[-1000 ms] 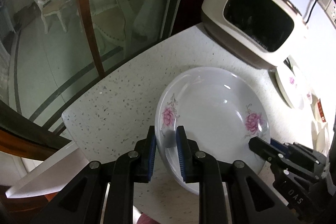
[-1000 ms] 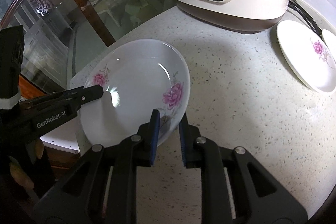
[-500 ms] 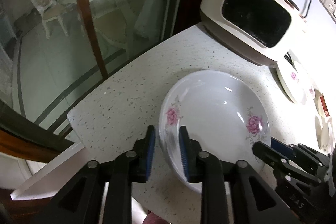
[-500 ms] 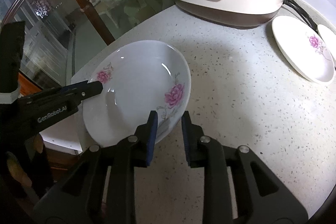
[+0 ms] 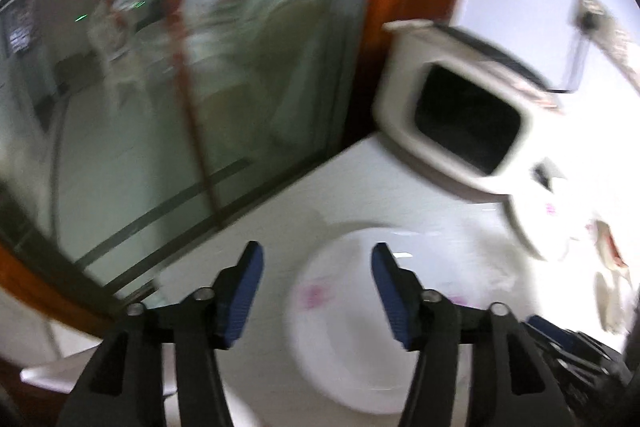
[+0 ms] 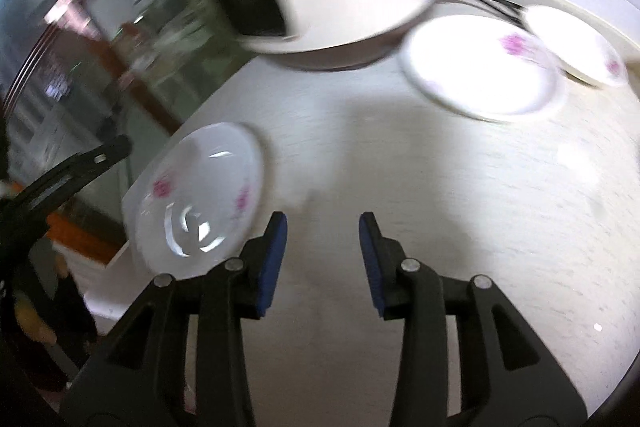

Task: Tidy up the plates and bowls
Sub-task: 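Lower the plates onto the counter and open both tools, then grasp another pink-flower plate with the left tool while the right tool grasps one too, then carry both held plates over the plates placed by the glass door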

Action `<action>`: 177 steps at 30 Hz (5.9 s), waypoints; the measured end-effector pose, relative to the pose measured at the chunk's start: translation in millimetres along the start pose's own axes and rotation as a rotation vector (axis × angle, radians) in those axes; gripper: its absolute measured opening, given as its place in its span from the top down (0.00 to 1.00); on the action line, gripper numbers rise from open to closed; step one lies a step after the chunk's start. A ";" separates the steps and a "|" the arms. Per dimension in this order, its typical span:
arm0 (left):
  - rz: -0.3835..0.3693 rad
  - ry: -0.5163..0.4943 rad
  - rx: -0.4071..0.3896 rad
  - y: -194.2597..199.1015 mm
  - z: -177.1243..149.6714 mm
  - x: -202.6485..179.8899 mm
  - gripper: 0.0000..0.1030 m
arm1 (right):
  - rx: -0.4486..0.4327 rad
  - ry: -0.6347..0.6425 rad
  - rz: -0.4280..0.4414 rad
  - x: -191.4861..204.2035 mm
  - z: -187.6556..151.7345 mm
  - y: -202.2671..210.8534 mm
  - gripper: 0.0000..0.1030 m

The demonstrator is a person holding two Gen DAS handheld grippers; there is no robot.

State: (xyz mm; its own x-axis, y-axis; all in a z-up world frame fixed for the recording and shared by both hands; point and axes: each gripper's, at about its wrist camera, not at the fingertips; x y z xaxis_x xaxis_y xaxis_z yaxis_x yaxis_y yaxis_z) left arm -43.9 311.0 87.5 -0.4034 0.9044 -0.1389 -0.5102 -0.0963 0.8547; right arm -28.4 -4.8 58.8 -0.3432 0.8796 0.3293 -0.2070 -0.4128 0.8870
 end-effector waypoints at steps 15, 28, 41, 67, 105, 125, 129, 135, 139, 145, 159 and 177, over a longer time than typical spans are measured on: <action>-0.346 -0.180 0.294 -64.2 11.0 -143.7 0.19 | -0.065 -0.270 -0.072 -118.8 -6.7 43.3 0.44; -0.264 -0.086 0.339 -107.8 30.8 -184.3 0.19 | -0.055 -0.328 0.002 -158.3 63.4 20.3 0.44; -0.227 -0.034 0.290 -127.0 44.5 -192.6 0.19 | -0.040 -0.299 -0.020 -169.4 115.1 -7.9 0.64; -0.236 -0.221 0.288 -124.6 24.5 -221.4 0.52 | -0.032 -0.313 -0.004 -171.1 41.1 21.5 0.86; -0.309 -0.290 0.285 -90.7 13.7 -219.2 0.85 | -0.066 -0.300 -0.051 -157.7 10.4 44.9 0.85; -0.326 -0.249 0.203 -44.2 11.7 -192.6 0.85 | -0.121 -0.248 -0.026 -123.6 -1.0 68.2 0.84; -0.319 -0.233 0.191 -36.5 10.0 -182.5 0.85 | -0.128 -0.235 -0.020 -112.7 -2.3 68.8 0.84; -0.303 -0.207 0.169 -27.1 10.4 -167.7 0.85 | -0.134 -0.203 -0.010 -93.4 1.9 67.4 0.84; -0.287 -0.179 0.156 -22.6 13.0 -152.0 0.85 | -0.129 -0.180 0.005 -80.1 4.7 62.9 0.84; -0.252 -0.138 0.149 -20.5 19.3 -125.7 0.85 | -0.107 -0.137 0.034 -53.3 11.8 50.6 0.84; -0.145 0.029 0.128 -9.9 26.5 -41.3 0.85 | -0.029 0.021 0.111 21.1 33.7 8.1 0.84; -0.061 0.169 0.153 -10.0 12.0 19.6 0.82 | 0.051 0.168 0.131 70.9 43.8 -29.0 0.83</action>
State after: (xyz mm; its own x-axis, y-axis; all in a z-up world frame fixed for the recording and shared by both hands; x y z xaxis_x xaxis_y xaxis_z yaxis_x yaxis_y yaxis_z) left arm -37.5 334.7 82.2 -0.5033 0.8230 -0.2633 -0.4218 0.0319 0.9061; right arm -6.6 79.9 70.6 -0.5130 0.7655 0.3883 -0.1054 -0.5052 0.8566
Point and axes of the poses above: each gripper's, at about its wrist camera, not at the fingertips, and y roughly against the way its jaws point, x to its left, z to its top, and after that the axes turned 13 degrees about x, right-handed
